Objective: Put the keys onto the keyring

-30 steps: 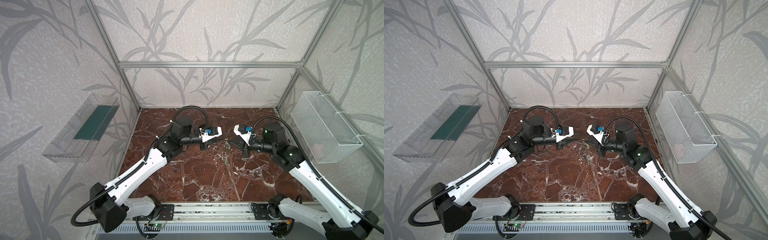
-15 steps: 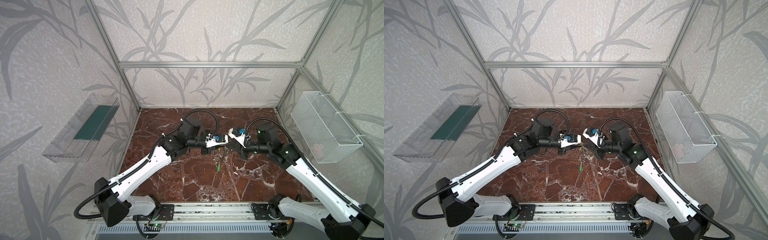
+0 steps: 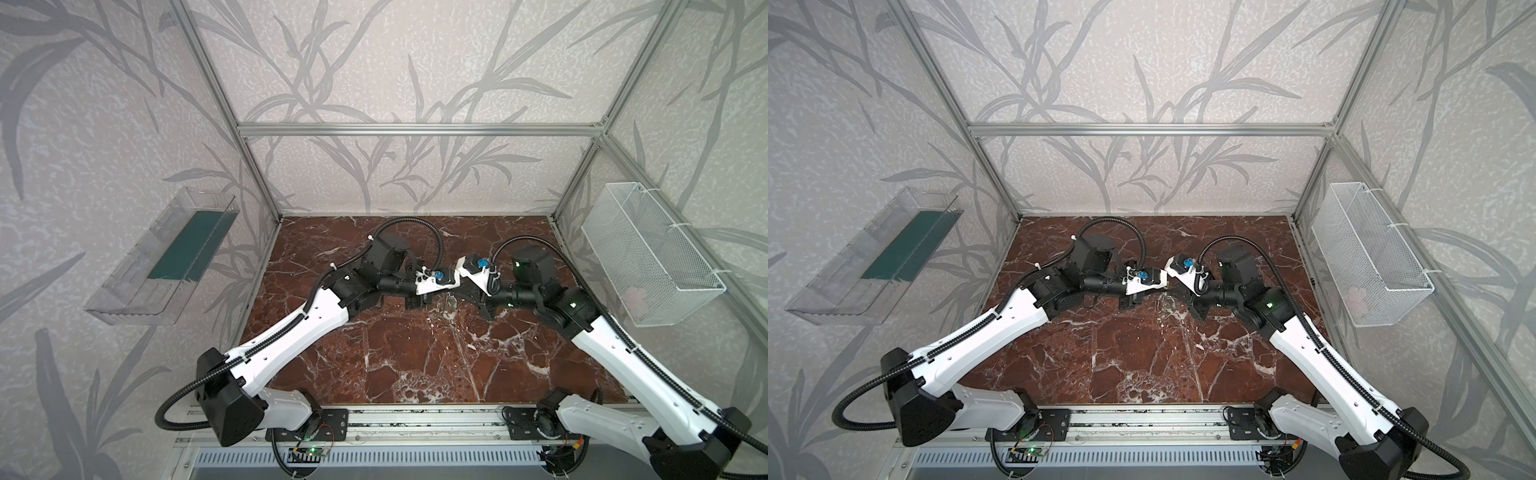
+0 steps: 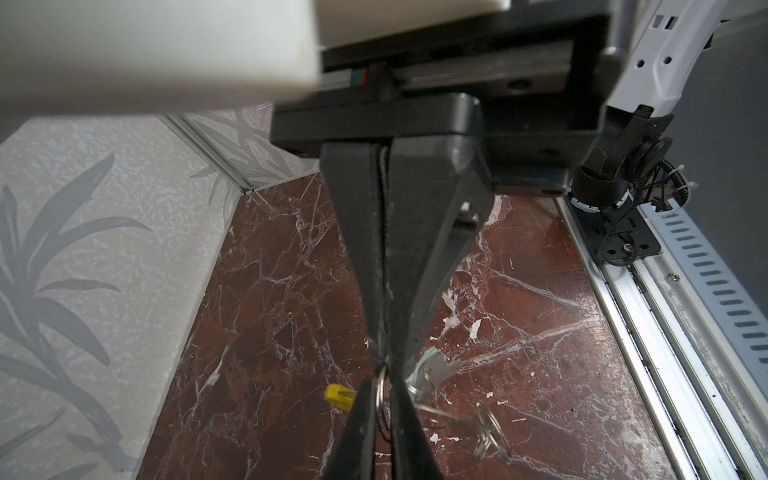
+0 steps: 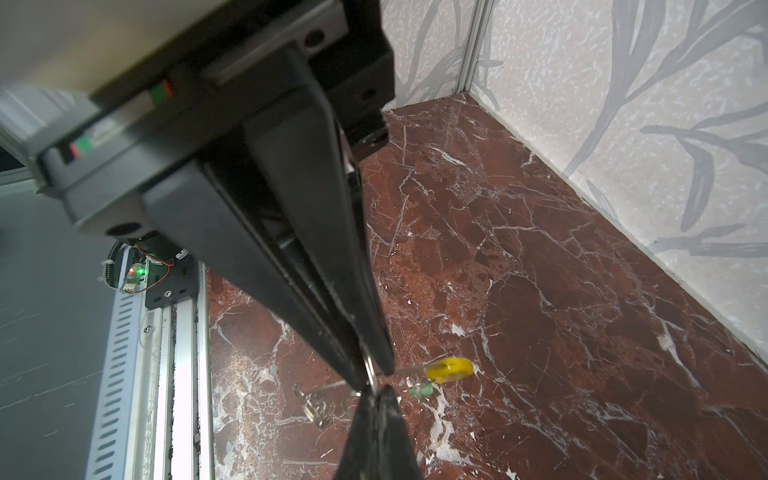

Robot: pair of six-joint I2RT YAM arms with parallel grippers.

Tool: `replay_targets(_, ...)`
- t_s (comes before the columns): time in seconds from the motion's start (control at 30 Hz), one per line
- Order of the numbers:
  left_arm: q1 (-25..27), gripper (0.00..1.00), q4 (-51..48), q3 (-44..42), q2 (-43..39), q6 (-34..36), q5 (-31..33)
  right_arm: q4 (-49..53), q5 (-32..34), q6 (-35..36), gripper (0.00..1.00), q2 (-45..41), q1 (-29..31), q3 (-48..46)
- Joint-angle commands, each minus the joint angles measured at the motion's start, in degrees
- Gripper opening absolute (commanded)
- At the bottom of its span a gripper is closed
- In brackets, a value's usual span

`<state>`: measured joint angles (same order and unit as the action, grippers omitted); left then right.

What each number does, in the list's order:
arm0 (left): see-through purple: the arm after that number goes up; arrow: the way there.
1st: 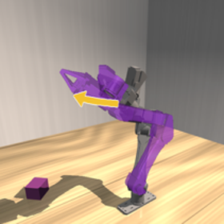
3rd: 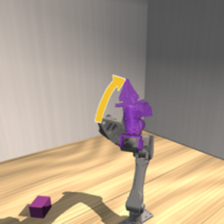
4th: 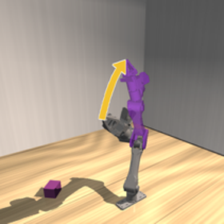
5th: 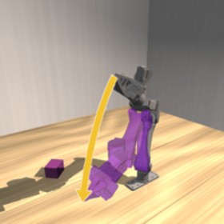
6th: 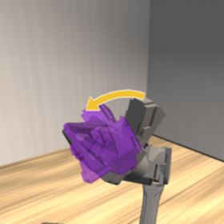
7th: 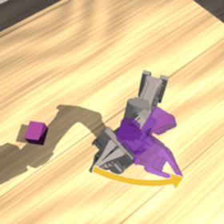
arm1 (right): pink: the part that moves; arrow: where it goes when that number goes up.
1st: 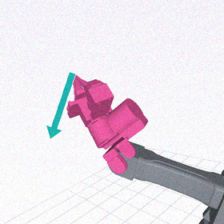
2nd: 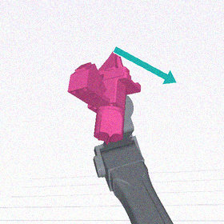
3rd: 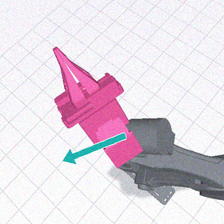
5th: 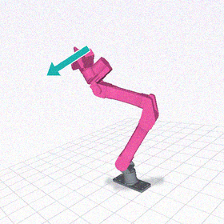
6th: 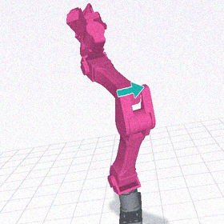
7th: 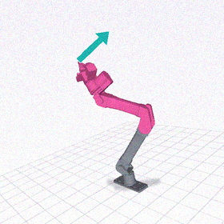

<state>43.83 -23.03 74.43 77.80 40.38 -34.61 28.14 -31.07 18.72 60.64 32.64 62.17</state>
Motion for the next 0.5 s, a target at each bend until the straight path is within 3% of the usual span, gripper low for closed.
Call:
replay_targets(0.0,0.2,0.04,-2.1,1.9,0.6,1.3,-1.7,-4.1,-0.4,-0.7,0.0,-1.9,0.3,-0.4)
replay_targets(0.1,0.3,0.0,-2.1,2.1,0.9,1.1,-2.3,-7.0,0.5,-1.2,0.0,-3.2,0.3,-2.0)
replay_targets(0.2,0.1,0.0,1.3,0.7,0.1,-0.7,-2.2,-8.0,4.2,-0.4,0.21,-5.1,0.2,-4.6)
replay_targets(0.47,-1.2,0.0,9.5,-2.4,-2.6,-5.7,-3.6,-14.7,3.6,-5.1,0.26,-11.1,-1.5,-13.7)
